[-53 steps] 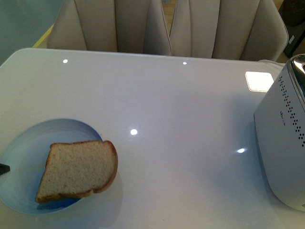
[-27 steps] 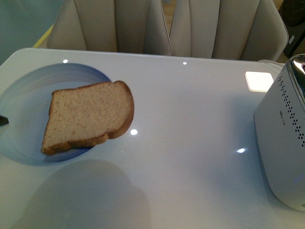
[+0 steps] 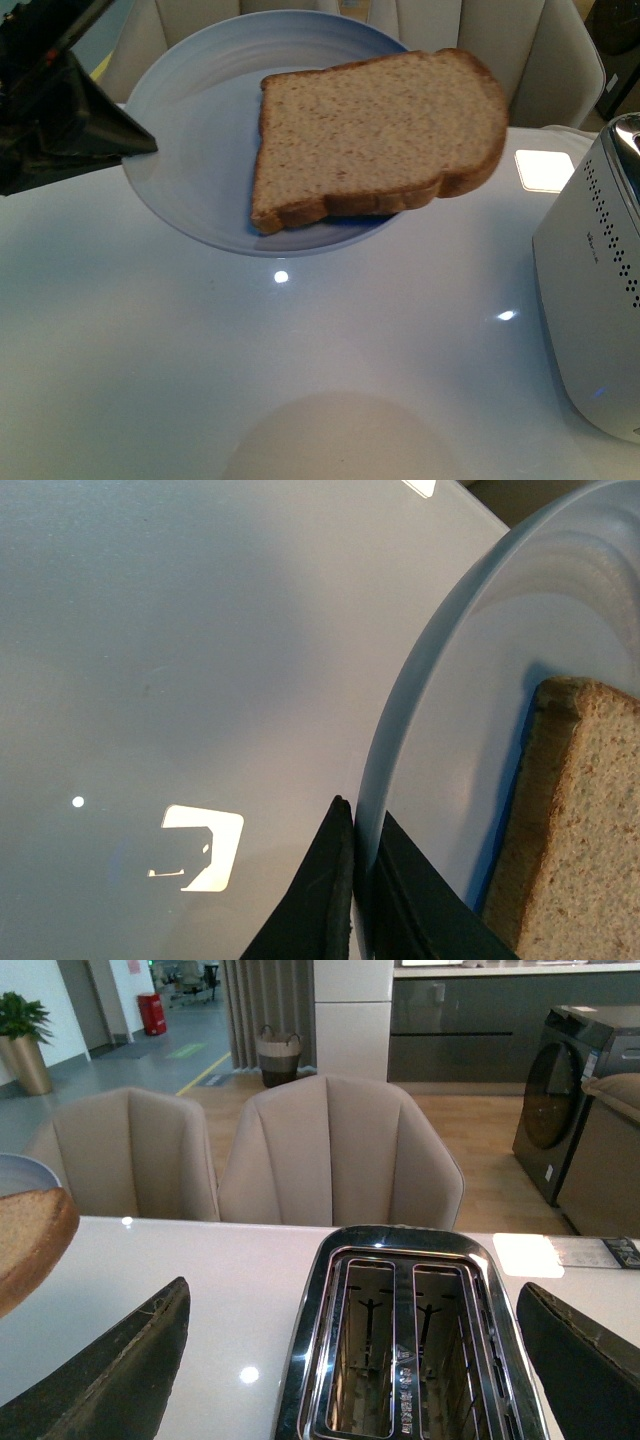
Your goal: Left arm holds plate, right arm toasts bread
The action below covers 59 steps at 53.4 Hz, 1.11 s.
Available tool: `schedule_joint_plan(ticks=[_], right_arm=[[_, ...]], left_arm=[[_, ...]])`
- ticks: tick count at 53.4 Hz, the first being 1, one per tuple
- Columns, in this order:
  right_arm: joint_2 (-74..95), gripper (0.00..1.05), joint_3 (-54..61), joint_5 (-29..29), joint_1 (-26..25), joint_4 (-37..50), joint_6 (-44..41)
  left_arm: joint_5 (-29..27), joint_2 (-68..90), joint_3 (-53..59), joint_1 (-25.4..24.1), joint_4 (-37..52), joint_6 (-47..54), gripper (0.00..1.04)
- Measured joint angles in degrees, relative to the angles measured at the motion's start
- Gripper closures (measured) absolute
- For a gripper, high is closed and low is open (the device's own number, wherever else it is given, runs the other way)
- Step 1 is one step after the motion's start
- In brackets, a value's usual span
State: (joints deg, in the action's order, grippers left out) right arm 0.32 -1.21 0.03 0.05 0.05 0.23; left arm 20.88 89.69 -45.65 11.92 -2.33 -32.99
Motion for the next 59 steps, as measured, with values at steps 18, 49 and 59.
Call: schedule_joint_plan(ticks=[18,49,59], right_arm=[[0.0,0.09,0.0,0.0,0.0,0.0,0.0],[0.0,0.09,0.0,0.0,0.0,0.0,0.0],[0.0,0.09,0.0,0.0,0.0,0.0,0.0]], left_arm=[[-4.4,0.0,-3.1,9.0,-2.6,-3.3,1.02],[-5.6,-0.7,-4.6,12.1,-3.2,-4.9,1.02],[-5.6,-0.7,-4.6,12.1,-3.2,-4.9,1.02]])
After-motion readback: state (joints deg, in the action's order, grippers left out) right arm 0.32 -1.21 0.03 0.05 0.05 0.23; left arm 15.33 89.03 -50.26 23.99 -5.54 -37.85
